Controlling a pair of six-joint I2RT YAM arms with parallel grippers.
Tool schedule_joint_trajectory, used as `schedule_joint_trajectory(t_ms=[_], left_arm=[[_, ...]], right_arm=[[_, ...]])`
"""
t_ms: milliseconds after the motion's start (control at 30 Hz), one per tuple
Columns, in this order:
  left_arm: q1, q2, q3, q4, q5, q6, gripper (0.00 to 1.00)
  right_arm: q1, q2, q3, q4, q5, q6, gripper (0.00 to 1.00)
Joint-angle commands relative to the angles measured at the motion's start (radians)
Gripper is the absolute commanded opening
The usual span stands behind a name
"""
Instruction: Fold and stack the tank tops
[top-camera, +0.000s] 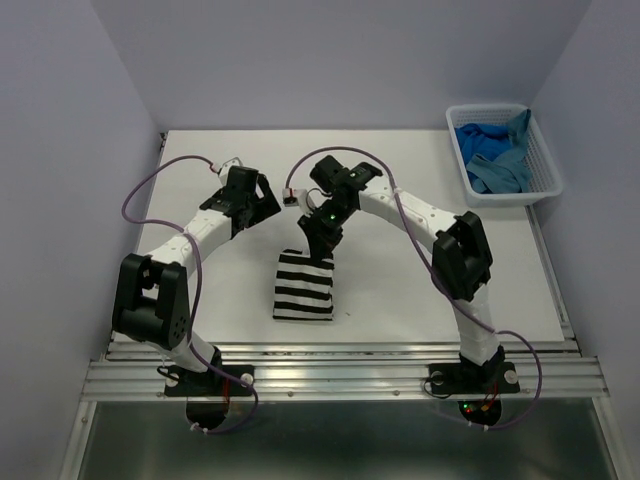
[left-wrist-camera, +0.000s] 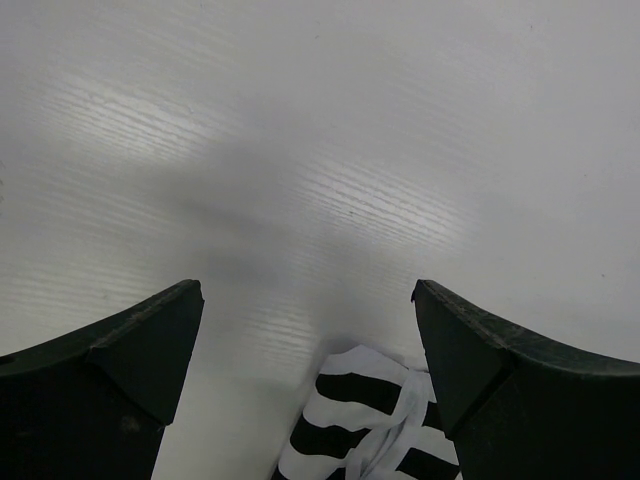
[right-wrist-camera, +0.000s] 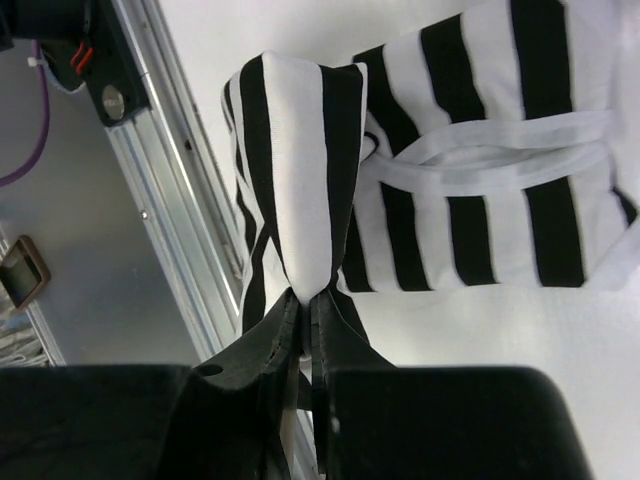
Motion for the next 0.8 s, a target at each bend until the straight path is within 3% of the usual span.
schedule_joint_trajectory(t_ms=[0,500,767], left_arm=[[0.002,-0.033,0.002,0.023,-0.010,-0.004,0.99],[-0.002,-0.087,-0.070,0.062,0.062,0.023,0.99],[-0.032,-0.095,-0.114,0.105,0.128,0.030,0.99]], right_arm=[[-0.045,0.055,0.105,-0.036,-0.056,-0.080,0.07],[-0.148,0.241,0.279,-0.033,-0.046,-0.198,0.08],[-0.157,0.269,0.236,0.083,0.078,-0.284,0.17]])
